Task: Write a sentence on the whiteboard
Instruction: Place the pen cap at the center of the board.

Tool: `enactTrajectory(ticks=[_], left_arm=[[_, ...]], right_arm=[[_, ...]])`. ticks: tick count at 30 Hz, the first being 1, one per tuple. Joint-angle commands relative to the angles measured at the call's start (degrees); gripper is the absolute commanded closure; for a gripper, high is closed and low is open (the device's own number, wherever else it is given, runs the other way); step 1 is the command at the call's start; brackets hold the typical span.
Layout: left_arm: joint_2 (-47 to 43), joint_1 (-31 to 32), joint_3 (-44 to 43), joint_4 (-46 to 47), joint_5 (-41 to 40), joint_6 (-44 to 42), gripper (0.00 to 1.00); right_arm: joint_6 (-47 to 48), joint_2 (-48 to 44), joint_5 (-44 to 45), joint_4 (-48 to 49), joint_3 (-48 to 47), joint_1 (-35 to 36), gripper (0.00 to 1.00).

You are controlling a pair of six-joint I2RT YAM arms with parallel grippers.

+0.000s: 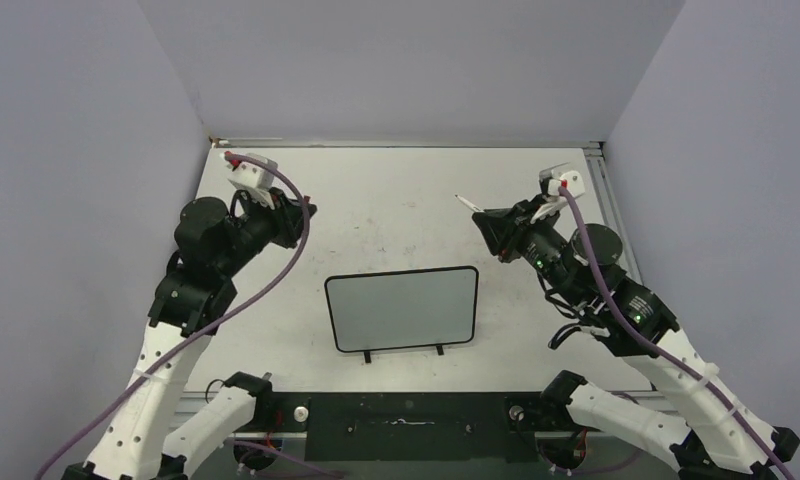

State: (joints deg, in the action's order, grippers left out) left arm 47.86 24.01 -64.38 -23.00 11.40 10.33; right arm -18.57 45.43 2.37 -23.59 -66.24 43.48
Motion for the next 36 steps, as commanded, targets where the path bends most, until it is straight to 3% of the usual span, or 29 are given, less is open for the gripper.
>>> enactTrajectory(ticks=[1,4,7,11,17,30,36], left_arm=[[1.2,-15.7,3.1,1.0,6.0,5.8,1.00],[1.2,-25.4,10.3,4.9,6.0,10.8,1.00],[0.1,-30.0,18.2,7.2,1.2,14.8,1.00],[-2.4,-30.3,28.8,10.9,-7.7,20.0,1.00],[-1.5,-30.2,38.3,17.0,-9.3,25.9,1.00],[7.9,-28.4,43.3,18.9,-10.9,27.3,0.95],[9.5,-24.6,43.4,17.2,-14.9,27.4,0.92]], right_arm=[[2.2,2.2,10.2,6.7,1.5,-0.2,0.95],[2.4,2.5,11.3,7.3,2.0,-0.3,0.95],[2.4,2.0,11.3,7.2,2.6,-0.5,0.95],[2.0,0.4,11.0,7.1,4.2,-0.4,0.95],[0.6,-1.6,10.8,6.2,6.7,-0.5,0.95],[-0.4,-4.8,11.8,4.6,10.5,-0.5,0.95],[-1.2,-5.7,11.8,4.5,11.9,-0.5,0.95]])
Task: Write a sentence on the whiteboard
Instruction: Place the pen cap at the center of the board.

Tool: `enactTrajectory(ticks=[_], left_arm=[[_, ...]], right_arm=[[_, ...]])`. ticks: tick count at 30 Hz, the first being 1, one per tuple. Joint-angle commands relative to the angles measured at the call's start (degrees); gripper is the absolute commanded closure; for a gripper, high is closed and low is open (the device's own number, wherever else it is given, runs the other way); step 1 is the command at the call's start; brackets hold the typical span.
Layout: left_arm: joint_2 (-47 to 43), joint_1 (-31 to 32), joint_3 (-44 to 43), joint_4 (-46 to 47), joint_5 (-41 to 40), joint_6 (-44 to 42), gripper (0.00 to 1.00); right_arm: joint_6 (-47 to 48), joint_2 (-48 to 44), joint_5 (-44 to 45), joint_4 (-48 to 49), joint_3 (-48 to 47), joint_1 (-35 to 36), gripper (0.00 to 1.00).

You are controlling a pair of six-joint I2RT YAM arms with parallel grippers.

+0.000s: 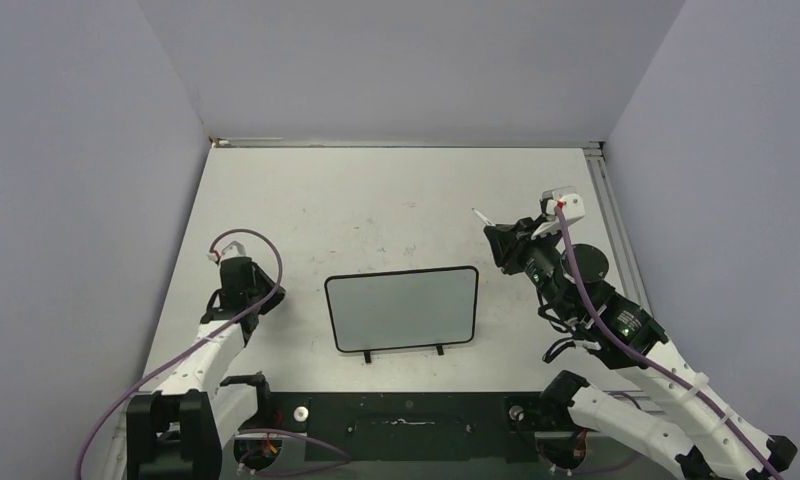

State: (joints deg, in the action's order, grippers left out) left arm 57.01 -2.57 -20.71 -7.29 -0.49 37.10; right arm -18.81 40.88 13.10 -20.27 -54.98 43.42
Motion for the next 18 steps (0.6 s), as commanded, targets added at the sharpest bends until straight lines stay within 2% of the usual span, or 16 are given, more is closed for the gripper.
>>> enactTrajectory(ticks=[1,9,18], left_arm=[[0.7,2.0,-0.2,1.5,-3.2,0.8,0.90],[4.8,2.0,-0.1,1.9,-0.8,1.0,0.81],[1.1,2.1,-0.5,-0.9,-0.2,0.8,0.57]], right_arm=[[-1.2,-1.1,1.1,1.1,0.7,-0.4,0.95],[-1.9,-1.3,1.5,0.4,0.4,-0.4,0.95],[-2.1,-2.1,-0.6,-0.7,0.5,-0.4,0.94]])
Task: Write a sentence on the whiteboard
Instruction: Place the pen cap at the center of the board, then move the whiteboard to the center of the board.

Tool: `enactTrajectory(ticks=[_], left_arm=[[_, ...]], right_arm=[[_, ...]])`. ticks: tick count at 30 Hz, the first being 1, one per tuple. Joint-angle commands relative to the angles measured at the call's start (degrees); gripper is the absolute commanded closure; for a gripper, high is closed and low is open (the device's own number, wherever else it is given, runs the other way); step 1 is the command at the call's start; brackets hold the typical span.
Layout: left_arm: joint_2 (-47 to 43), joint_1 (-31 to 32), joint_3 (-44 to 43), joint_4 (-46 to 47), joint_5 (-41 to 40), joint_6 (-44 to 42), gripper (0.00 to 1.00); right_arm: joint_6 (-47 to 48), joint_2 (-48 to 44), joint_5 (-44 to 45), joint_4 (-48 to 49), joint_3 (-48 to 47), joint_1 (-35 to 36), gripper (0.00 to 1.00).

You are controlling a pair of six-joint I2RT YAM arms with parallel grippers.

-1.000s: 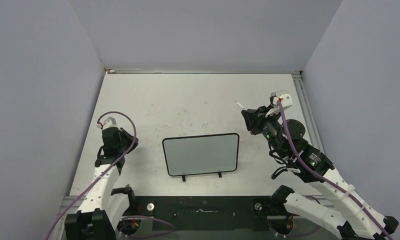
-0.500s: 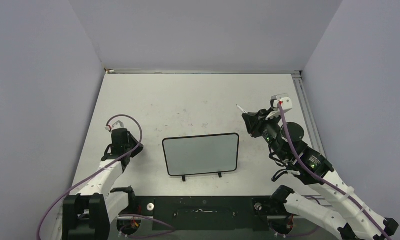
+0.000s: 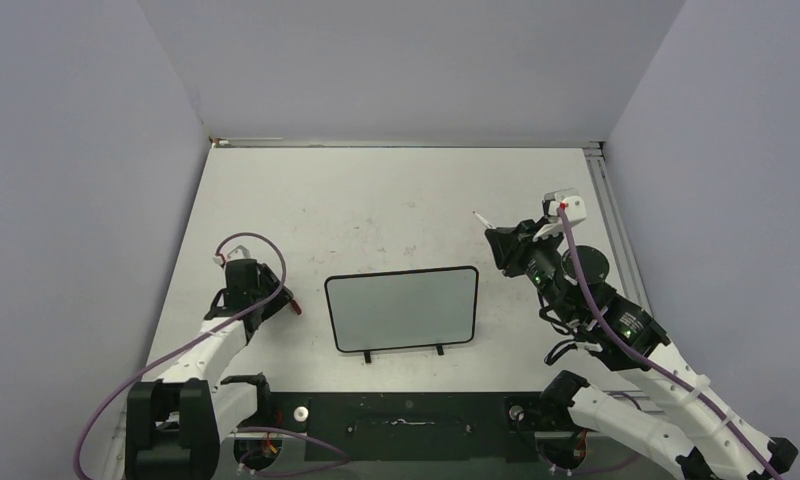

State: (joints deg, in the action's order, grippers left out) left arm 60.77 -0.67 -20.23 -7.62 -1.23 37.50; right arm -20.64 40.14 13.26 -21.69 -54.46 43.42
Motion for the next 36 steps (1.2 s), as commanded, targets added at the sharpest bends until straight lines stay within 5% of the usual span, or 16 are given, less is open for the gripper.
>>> enactTrajectory(ticks=[1,9,14,22,36], left_arm=[[-3.6,0.2,-1.5,-1.3,0.9,0.4,0.54],[-16.3,3.7,-12.6,-17.1,-2.2,-3.4,0.46],[-22.2,11.7,-22.0,-30.5,-7.8,-7.3,0.46],[-26.3,29.4,-23.3,-38.0,-14.2,-0.3,0.49],[-29.6,35.1,-23.8,-47.4,-5.0,3.3,0.63]], right_arm=[[0.1,-1.5,-1.8,0.8,0.0,-0.4,0.94],[0.7,-4.5,-10.4,2.4,1.5,-0.4,0.94],[1.4,-5.0,-10.2,2.1,1.6,-0.4,0.94],[1.6,-4.1,-10.2,2.3,0.7,-0.4,0.94],[1.9,-1.9,-8.7,2.6,-0.2,-0.4,0.94]])
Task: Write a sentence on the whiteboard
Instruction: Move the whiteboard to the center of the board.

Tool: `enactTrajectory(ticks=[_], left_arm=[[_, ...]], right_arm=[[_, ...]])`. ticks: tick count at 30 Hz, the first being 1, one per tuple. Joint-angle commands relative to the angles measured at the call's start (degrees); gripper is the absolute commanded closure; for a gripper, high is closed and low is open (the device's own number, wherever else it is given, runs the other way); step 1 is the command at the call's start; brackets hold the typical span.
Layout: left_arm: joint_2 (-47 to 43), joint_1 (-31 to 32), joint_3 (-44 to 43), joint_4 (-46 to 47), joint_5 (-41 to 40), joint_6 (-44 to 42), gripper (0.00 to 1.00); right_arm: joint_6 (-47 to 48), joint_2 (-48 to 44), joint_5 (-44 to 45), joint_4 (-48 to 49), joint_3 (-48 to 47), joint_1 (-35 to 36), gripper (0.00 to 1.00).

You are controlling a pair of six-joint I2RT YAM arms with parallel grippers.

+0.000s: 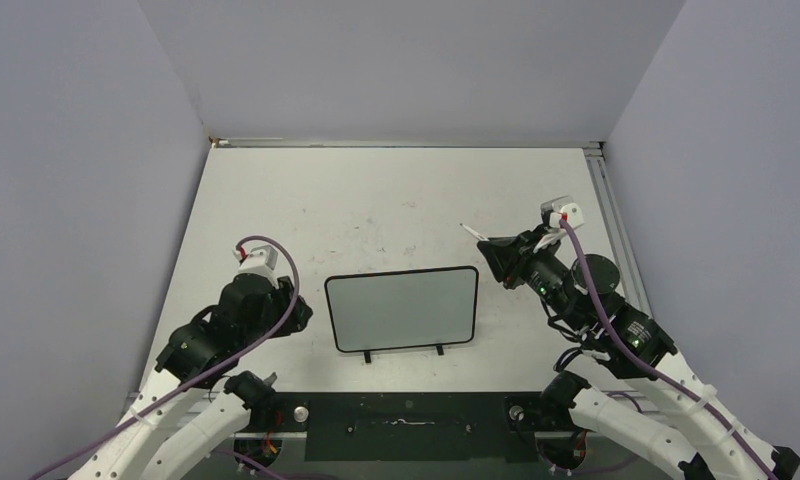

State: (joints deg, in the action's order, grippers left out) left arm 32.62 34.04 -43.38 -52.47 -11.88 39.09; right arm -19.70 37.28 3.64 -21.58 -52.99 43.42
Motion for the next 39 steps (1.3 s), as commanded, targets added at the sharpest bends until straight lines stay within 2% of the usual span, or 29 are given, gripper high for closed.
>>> enactTrajectory(ticks=[1,5,9,12,16,18,22,27,32,39], left_arm=[[-1.8,0.8,0.2,-2.1,7.5,2.1,0.64],[-2.6,2.4,1.9,-2.0,9.4,3.2,0.65],[-3.0,4.5,6.6,1.8,13.5,6.8,0.63],[-4.3,7.4,9.6,5.3,12.4,10.9,0.63],[-5.2,13.6,12.3,10.8,6.3,16.1,0.62],[-3.6,18.0,14.5,14.4,3.3,18.6,0.62],[0.9,30.1,14.9,17.0,-9.1,22.7,0.61],[5.1,38.0,17.4,21.7,-17.6,28.0,0.59],[11.9,42.1,18.1,25.5,-22.6,30.2,0.59],[18.7,42.3,20.0,33.5,-20.8,30.3,0.57]], right_arm=[[1.0,1.2,1.1,2.6,-1.8,-0.4,0.94],[1.2,2.0,0.7,3.3,-2.4,-0.4,0.95],[1.0,2.1,-0.2,4.7,-1.9,-0.4,0.94],[0.5,2.3,-0.8,5.8,-1.4,-0.4,0.95],[0.2,2.8,-1.2,6.7,-1.1,-0.4,0.95],[0.3,3.1,-1.3,6.7,-1.4,-0.4,0.95],[0.7,3.4,-0.9,6.2,-2.1,-0.4,0.95],[0.7,3.2,-0.6,6.6,-1.8,-0.3,0.95],[0.4,3.4,-0.8,7.4,-1.3,-0.3,0.95],[0.3,3.1,-0.7,7.8,-0.7,-0.3,0.95]])
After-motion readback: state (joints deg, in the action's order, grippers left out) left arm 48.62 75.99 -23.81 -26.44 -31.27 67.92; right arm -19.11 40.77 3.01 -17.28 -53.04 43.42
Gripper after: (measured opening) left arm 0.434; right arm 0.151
